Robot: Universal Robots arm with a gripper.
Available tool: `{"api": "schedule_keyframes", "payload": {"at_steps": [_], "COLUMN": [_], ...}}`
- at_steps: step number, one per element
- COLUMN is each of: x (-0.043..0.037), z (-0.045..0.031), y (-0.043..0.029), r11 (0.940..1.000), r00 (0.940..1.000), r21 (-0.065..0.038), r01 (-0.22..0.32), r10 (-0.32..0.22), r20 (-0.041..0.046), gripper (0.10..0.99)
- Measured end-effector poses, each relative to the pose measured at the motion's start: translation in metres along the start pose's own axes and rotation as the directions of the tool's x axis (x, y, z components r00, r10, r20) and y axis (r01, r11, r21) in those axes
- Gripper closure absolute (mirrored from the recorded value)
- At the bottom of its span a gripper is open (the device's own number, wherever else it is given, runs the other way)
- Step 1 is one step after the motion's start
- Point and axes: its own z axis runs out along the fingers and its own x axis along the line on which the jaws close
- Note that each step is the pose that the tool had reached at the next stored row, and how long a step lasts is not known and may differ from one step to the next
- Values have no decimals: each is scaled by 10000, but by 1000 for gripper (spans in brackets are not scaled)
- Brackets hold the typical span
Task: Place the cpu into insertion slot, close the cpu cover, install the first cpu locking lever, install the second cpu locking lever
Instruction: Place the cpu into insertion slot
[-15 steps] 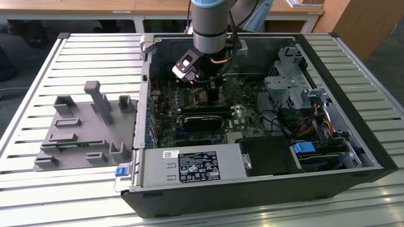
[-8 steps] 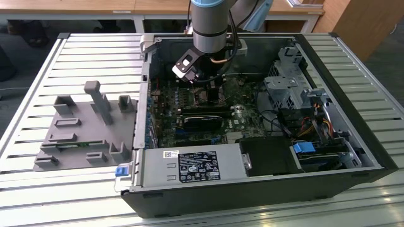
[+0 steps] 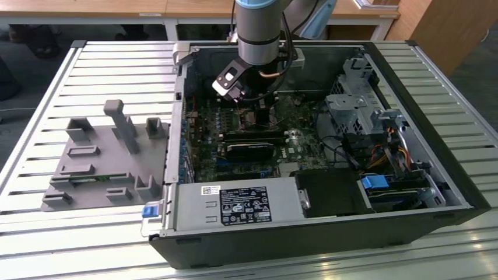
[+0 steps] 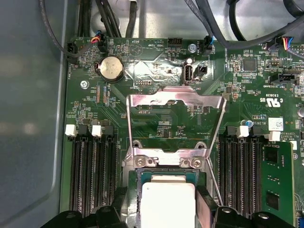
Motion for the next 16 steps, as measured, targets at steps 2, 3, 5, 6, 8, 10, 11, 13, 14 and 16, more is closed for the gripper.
{"api": "schedule_keyframes", "payload": {"at_steps": [2,3,5,6,8,10,11,13,14,16], "x": [0,1,1,1,1,1,1,0,-1,-6], "z": [0,0,-6,-14,-42,-73,-89,-116,-126,-142], "y": [0,0,1,1,3,6,8,10,11,12], "r11": [10000,10000,10000,10000,10000,10000,10000,10000,10000,10000], "r00": [10000,10000,10000,10000,10000,10000,10000,10000,10000,10000], "r21": [0,0,2,1,1,7,10,15,17,20], "r01": [1,1,0,0,0,-1,0,0,0,2], "r10": [-1,-1,0,0,0,1,0,0,0,-2], "r20": [0,0,2,1,0,1,1,0,-1,0], "gripper": [412,412,412,412,412,412,412,412,412,427]}}
